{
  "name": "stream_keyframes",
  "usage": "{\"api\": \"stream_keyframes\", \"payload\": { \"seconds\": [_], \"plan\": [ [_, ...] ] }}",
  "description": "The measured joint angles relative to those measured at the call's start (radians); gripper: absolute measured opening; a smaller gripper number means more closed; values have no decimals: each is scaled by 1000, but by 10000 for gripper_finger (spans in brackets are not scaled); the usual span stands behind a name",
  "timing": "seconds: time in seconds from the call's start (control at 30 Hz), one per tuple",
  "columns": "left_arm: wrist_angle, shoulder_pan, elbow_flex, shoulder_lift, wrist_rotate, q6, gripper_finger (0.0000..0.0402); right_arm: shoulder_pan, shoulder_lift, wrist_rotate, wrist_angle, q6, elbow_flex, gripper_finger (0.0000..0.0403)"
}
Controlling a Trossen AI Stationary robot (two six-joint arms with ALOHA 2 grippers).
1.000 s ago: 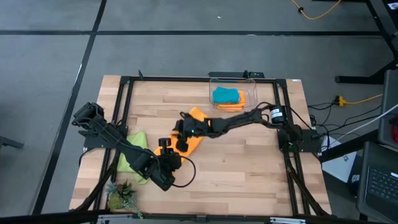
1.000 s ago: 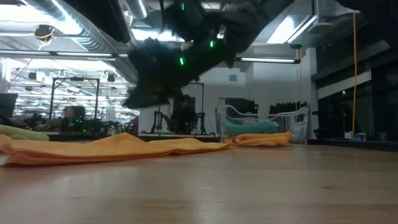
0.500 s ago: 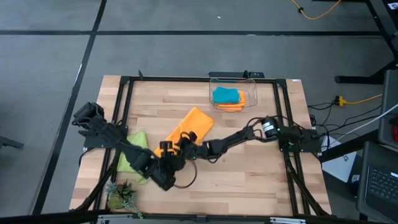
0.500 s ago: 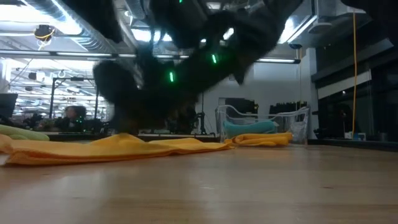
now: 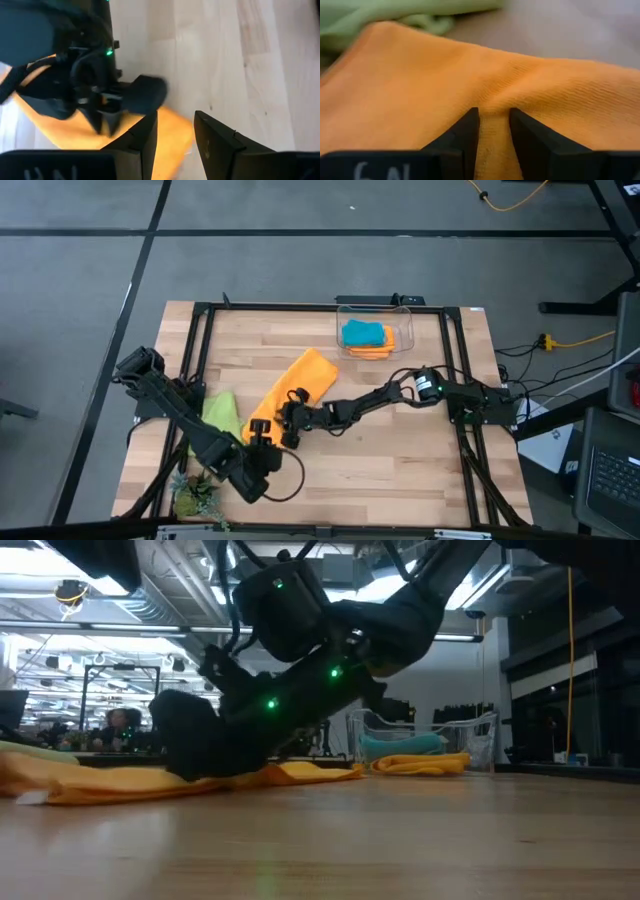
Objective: Fold microfiber towels
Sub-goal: Fold the orange microfiber towel
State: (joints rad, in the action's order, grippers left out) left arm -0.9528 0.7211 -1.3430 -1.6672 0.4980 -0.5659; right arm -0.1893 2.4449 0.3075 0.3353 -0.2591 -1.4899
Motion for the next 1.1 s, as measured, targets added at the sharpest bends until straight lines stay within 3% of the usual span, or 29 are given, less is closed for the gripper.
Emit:
{"api": "stream_keyframes", "payload": {
  "seconds": [0.23, 0.5, 0.8, 1.03, 1.1],
  "plan": [
    [0, 1, 0, 0, -4, 0, 123, 57, -11, -517, 3, 210, 1, 117],
    [0, 1, 0, 0, -7, 0, 123, 160, -45, -792, -154, 210, 2, 117],
    [-3, 1, 0, 0, -3, 0, 123, 184, -188, -766, -476, 237, 11, 117],
    [-5, -1, 0, 0, 14, 1, 123, 144, -355, -561, -665, 294, 8, 117],
    [-6, -4, 0, 0, 20, 4, 123, 133, -379, -547, -719, 294, 10, 117]
  ]
}}
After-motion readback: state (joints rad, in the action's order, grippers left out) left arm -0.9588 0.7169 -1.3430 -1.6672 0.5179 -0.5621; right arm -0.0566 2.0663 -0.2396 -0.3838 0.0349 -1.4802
